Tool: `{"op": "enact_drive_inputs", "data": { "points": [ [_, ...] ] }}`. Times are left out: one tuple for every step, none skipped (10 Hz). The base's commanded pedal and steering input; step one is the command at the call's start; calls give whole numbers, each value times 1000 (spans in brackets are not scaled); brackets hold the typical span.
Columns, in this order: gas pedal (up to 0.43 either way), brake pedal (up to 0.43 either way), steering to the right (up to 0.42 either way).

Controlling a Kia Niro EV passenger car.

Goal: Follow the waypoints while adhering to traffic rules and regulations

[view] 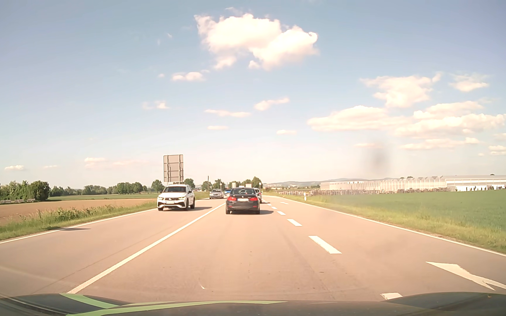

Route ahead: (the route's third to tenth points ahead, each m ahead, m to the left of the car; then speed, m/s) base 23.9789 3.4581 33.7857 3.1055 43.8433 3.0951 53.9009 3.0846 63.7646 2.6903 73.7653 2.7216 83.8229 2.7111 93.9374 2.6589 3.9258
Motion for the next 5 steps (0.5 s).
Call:
{"op": "enact_drive_inputs", "data": {
  "points": [
    [67,0,-2],
    [67,0,-2],
    [79,0,-2],
    [79,0,-2],
    [79,0,-2]
  ]
}}
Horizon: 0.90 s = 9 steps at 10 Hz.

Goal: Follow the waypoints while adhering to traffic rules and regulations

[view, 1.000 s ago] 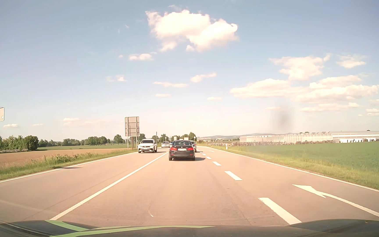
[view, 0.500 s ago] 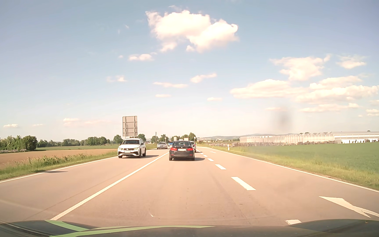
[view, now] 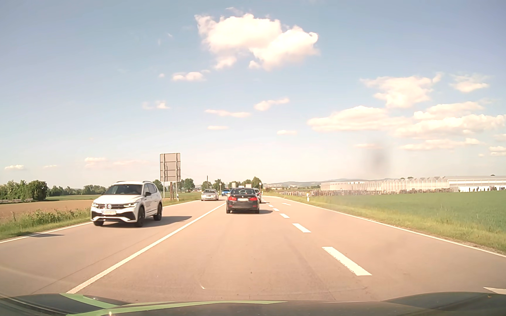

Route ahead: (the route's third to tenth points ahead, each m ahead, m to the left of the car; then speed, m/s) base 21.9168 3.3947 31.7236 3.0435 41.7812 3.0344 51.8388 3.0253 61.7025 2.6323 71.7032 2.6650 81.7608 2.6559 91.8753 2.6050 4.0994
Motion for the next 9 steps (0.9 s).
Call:
{"op": "enact_drive_inputs", "data": {
  "points": [
    [79,0,-3],
    [79,0,-3],
    [87,0,-3],
    [87,0,-3],
    [87,0,-3],
    [87,0,-3],
    [87,0,-3],
    [87,0,-4],
    [87,0,-4]
  ]
}}
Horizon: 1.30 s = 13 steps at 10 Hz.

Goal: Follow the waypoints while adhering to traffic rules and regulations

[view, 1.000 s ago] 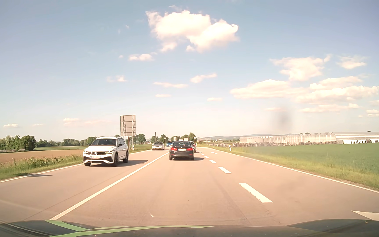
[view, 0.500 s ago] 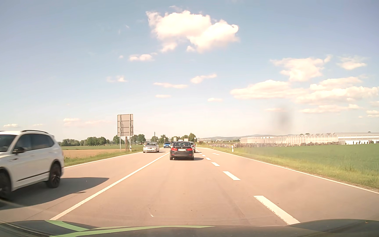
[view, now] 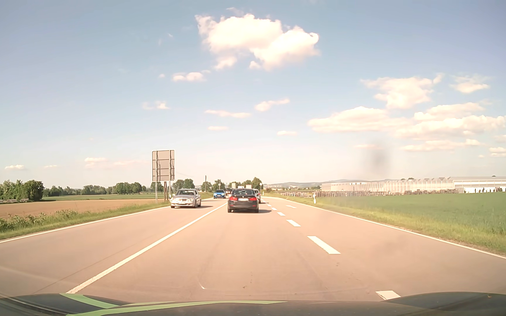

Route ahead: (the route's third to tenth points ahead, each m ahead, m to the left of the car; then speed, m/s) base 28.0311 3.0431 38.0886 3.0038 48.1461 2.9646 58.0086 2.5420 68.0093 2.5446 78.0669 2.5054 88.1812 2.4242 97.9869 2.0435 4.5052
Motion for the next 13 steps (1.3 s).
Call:
{"op": "enact_drive_inputs", "data": {
  "points": [
    [87,0,-4],
    [87,0,-4],
    [87,0,-4],
    [87,0,-4],
    [87,0,-4],
    [87,0,-4],
    [87,0,-4],
    [87,0,-5],
    [87,0,-5],
    [87,0,-5],
    [98,0,-5],
    [98,0,-5],
    [98,0,-5]
  ]
}}
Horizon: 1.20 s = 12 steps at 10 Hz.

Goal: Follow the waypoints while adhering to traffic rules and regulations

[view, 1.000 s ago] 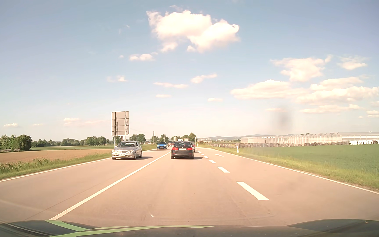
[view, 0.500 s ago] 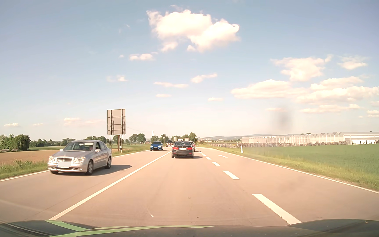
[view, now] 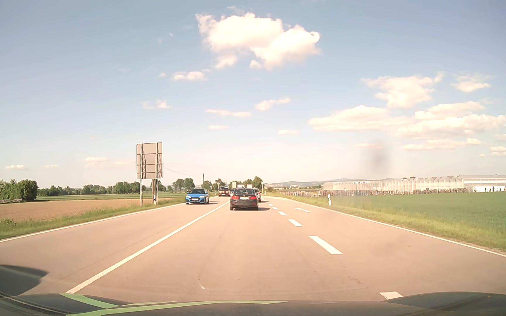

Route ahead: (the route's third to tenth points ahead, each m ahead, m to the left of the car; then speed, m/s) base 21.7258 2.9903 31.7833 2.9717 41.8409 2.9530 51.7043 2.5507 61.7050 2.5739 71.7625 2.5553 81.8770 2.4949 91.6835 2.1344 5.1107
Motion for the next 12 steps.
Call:
{"op": "enact_drive_inputs", "data": {
  "points": [
    [98,0,-5],
    [98,0,-5],
    [87,0,-5],
    [87,0,-5],
    [79,0,-5],
    [79,0,-4],
    [67,0,-4],
    [67,0,-4],
    [67,0,-3],
    [67,0,-3],
    [67,0,-3],
    [67,0,-2]
  ]
}}
